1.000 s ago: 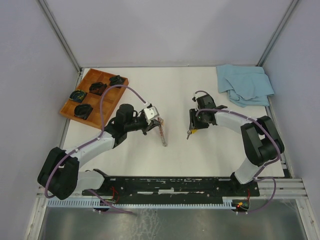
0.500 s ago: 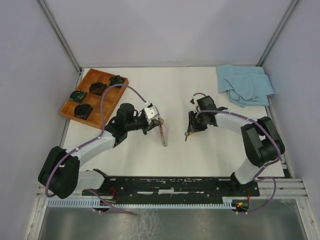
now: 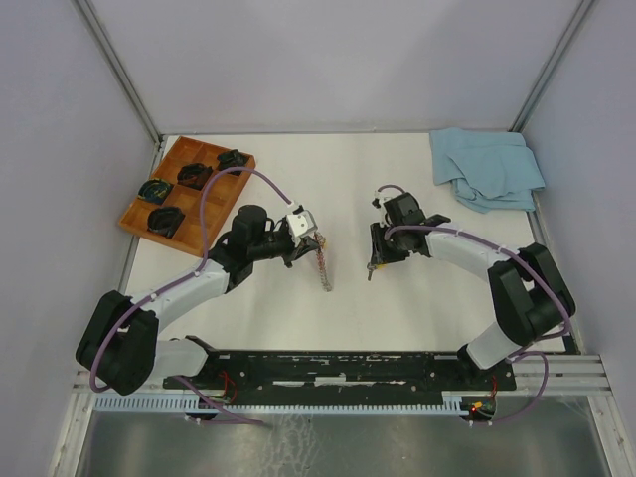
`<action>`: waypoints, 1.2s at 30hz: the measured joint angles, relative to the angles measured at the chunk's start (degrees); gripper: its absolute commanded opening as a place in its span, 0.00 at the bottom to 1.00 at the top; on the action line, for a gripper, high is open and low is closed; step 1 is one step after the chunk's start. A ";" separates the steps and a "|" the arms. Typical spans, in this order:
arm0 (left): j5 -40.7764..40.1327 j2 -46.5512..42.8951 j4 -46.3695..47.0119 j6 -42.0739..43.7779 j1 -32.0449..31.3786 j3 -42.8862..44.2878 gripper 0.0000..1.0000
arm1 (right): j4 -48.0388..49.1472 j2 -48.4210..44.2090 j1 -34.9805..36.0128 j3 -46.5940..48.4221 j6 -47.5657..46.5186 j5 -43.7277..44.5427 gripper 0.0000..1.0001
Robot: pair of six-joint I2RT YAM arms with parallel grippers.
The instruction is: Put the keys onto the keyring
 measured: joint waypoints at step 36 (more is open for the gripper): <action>0.15 0.76 -0.87 0.02 0.00 0.96 0.03 | -1.90 5.11 4.50 1.27 1.31 9.14 0.16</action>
